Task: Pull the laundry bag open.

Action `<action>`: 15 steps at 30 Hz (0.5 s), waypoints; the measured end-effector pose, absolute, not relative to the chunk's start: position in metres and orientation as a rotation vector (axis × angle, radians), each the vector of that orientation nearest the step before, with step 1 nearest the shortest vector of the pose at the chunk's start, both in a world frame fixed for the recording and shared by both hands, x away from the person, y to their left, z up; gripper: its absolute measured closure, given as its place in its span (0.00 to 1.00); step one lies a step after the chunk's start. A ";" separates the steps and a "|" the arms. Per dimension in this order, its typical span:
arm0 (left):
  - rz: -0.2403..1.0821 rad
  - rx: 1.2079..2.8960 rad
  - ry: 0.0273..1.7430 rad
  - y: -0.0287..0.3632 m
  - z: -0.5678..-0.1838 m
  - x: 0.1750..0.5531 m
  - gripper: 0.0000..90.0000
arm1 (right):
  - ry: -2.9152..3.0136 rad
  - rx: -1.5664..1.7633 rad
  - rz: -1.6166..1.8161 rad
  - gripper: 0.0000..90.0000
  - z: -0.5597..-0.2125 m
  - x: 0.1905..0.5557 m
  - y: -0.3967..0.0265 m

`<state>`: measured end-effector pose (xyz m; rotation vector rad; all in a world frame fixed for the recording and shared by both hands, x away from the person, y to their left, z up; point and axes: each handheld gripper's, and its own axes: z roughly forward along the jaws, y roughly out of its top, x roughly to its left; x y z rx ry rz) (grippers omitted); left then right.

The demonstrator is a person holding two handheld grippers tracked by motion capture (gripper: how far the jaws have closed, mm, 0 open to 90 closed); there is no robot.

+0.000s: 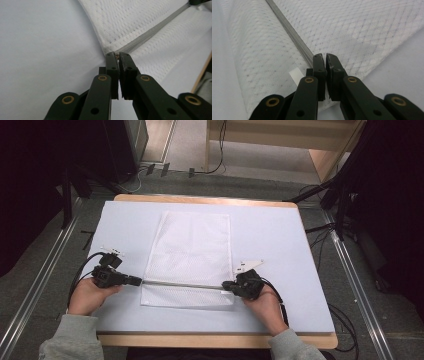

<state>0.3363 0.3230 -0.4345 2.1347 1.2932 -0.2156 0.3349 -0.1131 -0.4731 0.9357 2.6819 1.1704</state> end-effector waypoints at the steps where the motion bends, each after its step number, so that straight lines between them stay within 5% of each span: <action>1: -0.211 2.139 1.290 0.323 -0.434 0.336 0.98 | 2.685 0.937 1.169 0.98 -0.473 0.335 -0.113; 11: -0.225 2.125 1.239 0.325 -0.434 0.332 0.97 | 2.705 0.966 1.172 0.98 -0.472 0.339 -0.113; 15: -0.216 2.117 1.195 0.323 -0.436 0.331 0.79 | 2.726 0.987 1.173 0.93 -0.470 0.340 -0.113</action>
